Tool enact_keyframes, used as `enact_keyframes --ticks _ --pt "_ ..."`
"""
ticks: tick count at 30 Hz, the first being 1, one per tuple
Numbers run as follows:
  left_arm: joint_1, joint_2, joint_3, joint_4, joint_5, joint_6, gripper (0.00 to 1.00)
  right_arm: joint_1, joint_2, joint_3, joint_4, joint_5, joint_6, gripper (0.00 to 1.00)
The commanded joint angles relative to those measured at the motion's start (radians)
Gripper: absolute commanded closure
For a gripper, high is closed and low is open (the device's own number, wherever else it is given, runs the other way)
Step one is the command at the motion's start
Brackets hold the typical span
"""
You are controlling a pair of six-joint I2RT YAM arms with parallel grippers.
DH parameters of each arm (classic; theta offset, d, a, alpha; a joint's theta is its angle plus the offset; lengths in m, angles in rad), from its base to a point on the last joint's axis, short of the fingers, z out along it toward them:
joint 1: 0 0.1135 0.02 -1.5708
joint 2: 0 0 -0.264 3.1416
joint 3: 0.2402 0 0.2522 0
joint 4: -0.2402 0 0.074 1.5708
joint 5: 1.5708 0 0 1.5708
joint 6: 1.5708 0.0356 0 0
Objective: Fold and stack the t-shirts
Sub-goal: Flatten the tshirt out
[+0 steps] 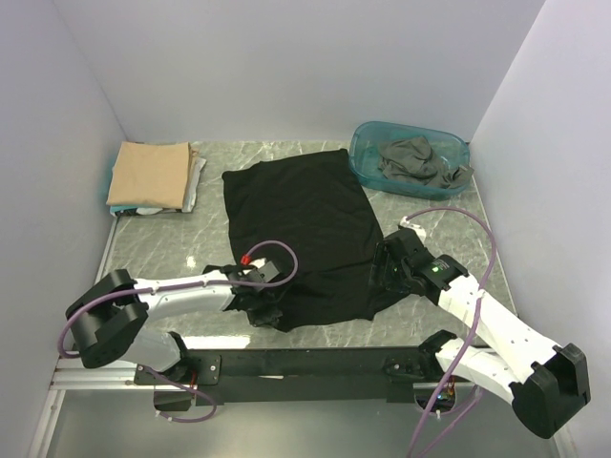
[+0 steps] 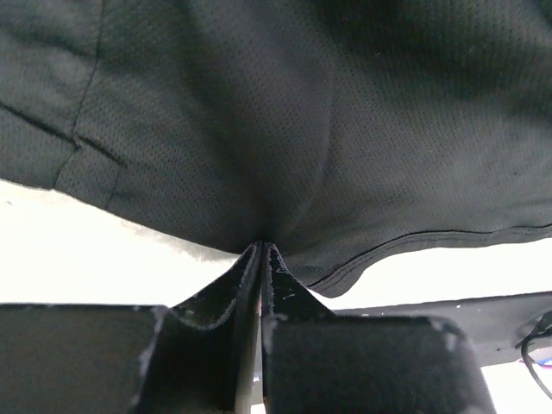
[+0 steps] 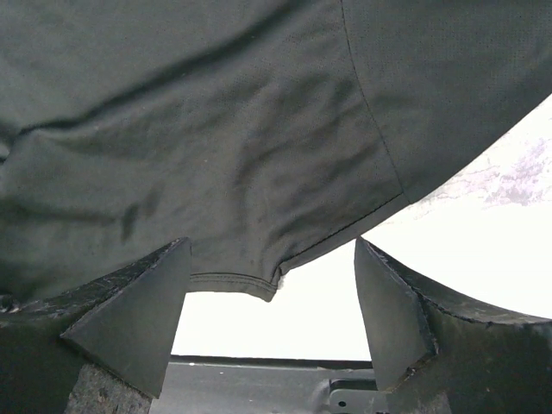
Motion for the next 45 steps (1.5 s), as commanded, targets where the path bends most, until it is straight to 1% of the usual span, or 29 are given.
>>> enact_keyframes --ticks 1,4,9,12,15,16,18,19,20,21,22,24,25,26,27,28,29,30,31,33,34,35,36,37,38,39,40,42,45 --pt "-0.033 0.024 -0.035 -0.072 0.042 -0.020 0.91 -0.012 -0.013 0.000 0.012 0.027 -0.006 0.17" --pt "-0.070 0.013 -0.017 -0.151 0.046 -0.046 0.91 -0.019 -0.009 -0.005 0.021 0.027 -0.012 0.17" --pt "-0.120 -0.039 -0.021 -0.237 0.137 -0.090 0.89 -0.038 0.004 -0.023 0.056 0.007 -0.023 0.17" --pt "-0.151 -0.067 -0.037 -0.228 0.216 -0.110 0.81 -0.051 0.017 -0.035 0.082 0.000 -0.037 0.16" --pt "-0.173 -0.084 -0.020 -0.213 0.218 -0.106 0.70 -0.071 0.034 -0.049 0.119 -0.022 -0.044 0.16" --pt "-0.171 -0.085 0.015 -0.228 0.204 -0.098 0.63 -0.084 0.046 -0.049 0.139 -0.039 -0.047 0.16" --pt "-0.171 -0.085 0.067 -0.256 0.145 -0.074 0.54 -0.096 0.063 -0.049 0.156 -0.057 -0.055 0.16" --pt "-0.167 -0.082 0.128 -0.277 0.113 -0.046 0.44 -0.110 0.080 -0.046 0.168 -0.065 -0.064 0.16" --pt "-0.162 -0.073 0.161 -0.323 0.061 -0.032 0.39 -0.119 0.089 -0.040 0.171 -0.071 -0.067 0.16" --pt "-0.141 -0.068 0.217 -0.343 0.054 -0.003 0.31 -0.128 0.097 -0.038 0.185 -0.076 -0.072 0.16" --pt "-0.119 -0.062 0.242 -0.362 0.004 0.012 0.27 -0.137 0.112 -0.037 0.194 -0.080 -0.078 0.16" --pt "-0.061 -0.053 0.285 -0.380 -0.053 0.088 0.24 -0.176 0.126 -0.029 0.211 -0.103 -0.087 0.16" --pt "0.015 -0.053 0.326 -0.374 -0.072 0.116 0.23 -0.188 0.142 -0.026 0.237 -0.106 -0.090 0.16" --pt "0.056 -0.055 0.346 -0.345 -0.095 0.147 0.19 -0.208 0.152 -0.015 0.242 -0.100 -0.093 0.16" --pt "0.129 -0.055 0.382 -0.322 -0.140 0.194 0.12 -0.217 0.166 -0.006 0.245 -0.093 -0.093 0.16" --pt "0.165 -0.053 0.399 -0.295 -0.162 0.218 0.10 -0.222 0.188 -0.003 0.261 -0.079 -0.092 0.16" --pt "0.197 -0.041 0.412 -0.258 -0.171 0.248 0.03 -0.226 0.200 0.000 0.271 -0.068 -0.086 0.16" --pt "0.226 -0.033 0.420 -0.171 -0.179 0.286 0.01 -0.243 0.212 0.003 0.280 -0.059 -0.083 0.16" --pt "0.281 0.000 0.440 -0.135 -0.190 0.301 0.00 -0.248 0.237 0.006 0.303 -0.053 -0.078 0.16" --pt "0.332 0.046 0.455 -0.045 -0.176 0.353 0.01 -0.252 0.264 0.026 0.321 -0.042 -0.078 0.16" --pt "0.381 0.074 0.480 0.020 -0.164 0.363 0.01 -0.252 0.298 0.034 0.343 -0.063 -0.086 0.16" --pt "0.437 0.134 0.504 0.086 -0.138 0.400 0.01 -0.251 0.341 0.058 0.344 -0.085 -0.087 0.16" --pt "0.438 0.168 0.526 0.086 -0.113 0.405 0.01 -0.251 0.341 0.070 0.344 -0.085 -0.084 0.16" --pt "0.494 0.203 0.549 0.124 -0.090 0.417 0.01 -0.246 0.378 0.077 0.355 -0.094 -0.080 0.16" --pt "0.517 0.276 0.575 0.141 -0.063 0.437 0.01 -0.243 0.395 0.080 0.361 -0.100 -0.074 0.16" --pt "0.547 0.315 0.637 0.146 -0.078 0.452 0.01 -0.245 0.425 0.080 0.370 -0.100 -0.057 0.16" --pt "0.560 0.397 0.681 0.111 -0.102 0.462 0.01 -0.239 0.439 0.080 0.378 -0.100 -0.049 0.16" --pt "0.584 0.470 0.770 0.095 -0.122 0.486 0.01 -0.229 0.467 0.075 0.400 -0.111 -0.035 0.16" --pt "0.634 0.563 0.804 0.104 -0.080 0.503 0.01 -0.197 0.542 0.110 0.409 -0.097 -0.031 0.16"
